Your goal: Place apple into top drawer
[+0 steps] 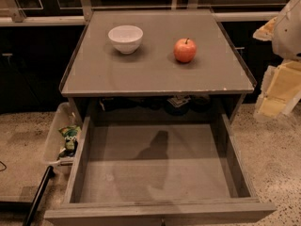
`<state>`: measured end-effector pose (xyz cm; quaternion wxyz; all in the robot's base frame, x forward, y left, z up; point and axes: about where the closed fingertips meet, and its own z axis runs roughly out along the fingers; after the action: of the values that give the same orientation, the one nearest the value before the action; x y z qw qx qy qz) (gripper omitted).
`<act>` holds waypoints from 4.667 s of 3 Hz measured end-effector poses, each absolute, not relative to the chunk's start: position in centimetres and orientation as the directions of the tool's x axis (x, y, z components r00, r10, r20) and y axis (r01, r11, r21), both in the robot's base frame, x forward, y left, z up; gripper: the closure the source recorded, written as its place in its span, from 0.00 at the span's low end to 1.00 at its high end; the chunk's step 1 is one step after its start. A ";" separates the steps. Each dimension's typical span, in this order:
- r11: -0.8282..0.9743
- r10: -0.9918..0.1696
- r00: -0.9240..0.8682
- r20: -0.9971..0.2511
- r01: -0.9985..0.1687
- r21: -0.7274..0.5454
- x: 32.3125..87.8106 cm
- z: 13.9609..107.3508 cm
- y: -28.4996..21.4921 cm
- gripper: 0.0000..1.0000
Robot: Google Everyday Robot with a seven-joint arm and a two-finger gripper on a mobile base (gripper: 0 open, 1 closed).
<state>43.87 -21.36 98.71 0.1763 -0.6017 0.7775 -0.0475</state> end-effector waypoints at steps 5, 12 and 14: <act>0.250 -0.943 -0.120 -0.311 -0.871 -0.423 59.1 100.0 -20.1 0.00; 0.401 -0.646 -0.170 -0.744 -0.905 -0.141 75.3 86.2 -15.0 0.00; 0.401 -0.646 -0.170 -0.744 -0.905 -0.141 75.3 86.2 -15.0 0.42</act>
Offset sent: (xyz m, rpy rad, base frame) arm 0.0905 0.0066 -0.0008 0.0259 -0.1009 0.0608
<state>75.28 -15.03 86.16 0.3802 -0.5201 0.7455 0.1707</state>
